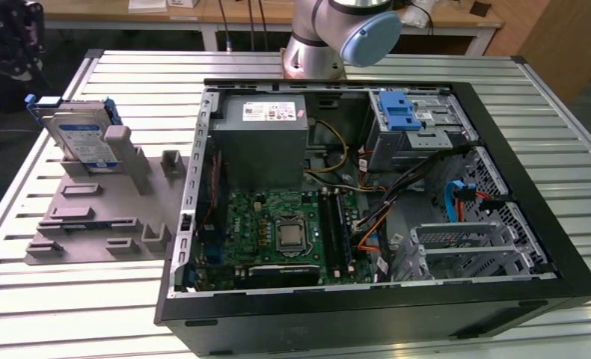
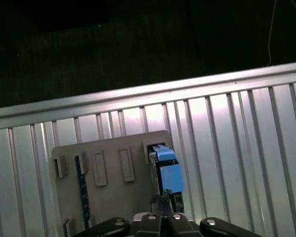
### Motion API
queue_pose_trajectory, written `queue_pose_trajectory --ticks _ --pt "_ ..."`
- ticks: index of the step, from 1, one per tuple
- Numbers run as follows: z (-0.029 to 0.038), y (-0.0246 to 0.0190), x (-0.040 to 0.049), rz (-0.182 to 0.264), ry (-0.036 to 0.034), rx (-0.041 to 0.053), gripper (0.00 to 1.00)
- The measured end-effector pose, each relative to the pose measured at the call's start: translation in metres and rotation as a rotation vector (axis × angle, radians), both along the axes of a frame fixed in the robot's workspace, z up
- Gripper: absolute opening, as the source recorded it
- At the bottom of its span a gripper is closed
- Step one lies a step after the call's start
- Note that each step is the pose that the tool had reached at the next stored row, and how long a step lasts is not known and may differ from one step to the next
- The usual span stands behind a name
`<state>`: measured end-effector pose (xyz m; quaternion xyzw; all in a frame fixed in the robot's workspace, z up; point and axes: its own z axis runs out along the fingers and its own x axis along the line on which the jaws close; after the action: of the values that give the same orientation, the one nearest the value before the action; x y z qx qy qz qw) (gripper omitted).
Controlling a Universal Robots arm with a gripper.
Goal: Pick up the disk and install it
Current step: 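Pick up the disk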
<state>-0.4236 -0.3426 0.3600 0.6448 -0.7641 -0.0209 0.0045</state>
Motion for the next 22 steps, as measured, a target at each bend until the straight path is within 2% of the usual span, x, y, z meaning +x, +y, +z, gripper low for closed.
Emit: queue_pose_trajectory --ticks 5,6,7,8,9,10,12,13,15,17,18,22 --pt "-0.001 0.0009 -0.0036 0.003 -0.0018 -0.0001 0.11" --pt "-0.0014 0.0013 -0.0042 0.004 -0.0023 -0.0001 0.16" --pt "-0.002 0.0019 -0.0045 0.006 -0.0027 0.0 0.16" --pt "-0.0025 0.0026 -0.0047 0.009 -0.0028 -0.0001 0.23" --pt "-0.0031 0.0034 -0.0047 0.013 -0.0027 -0.0002 0.23" --pt "-0.0039 0.0043 -0.0047 0.02 -0.003 -0.0001 0.29" --pt "-0.0057 0.005 -0.0047 0.044 -0.0033 0.0 0.41" --pt "-0.0066 0.005 -0.0047 0.062 -0.0032 0.0 0.41" --pt "-0.0086 0.0051 -0.0047 0.095 -0.0033 0.0001 0.52" --pt "-0.0115 0.0056 -0.0051 0.111 -0.0039 -0.0001 0.52" --pt "-0.0133 0.0061 -0.0056 0.113 -0.0043 -0.0004 0.58" --pt "-0.0205 0.0094 -0.0072 0.114 -0.0046 -0.0033 0.58"
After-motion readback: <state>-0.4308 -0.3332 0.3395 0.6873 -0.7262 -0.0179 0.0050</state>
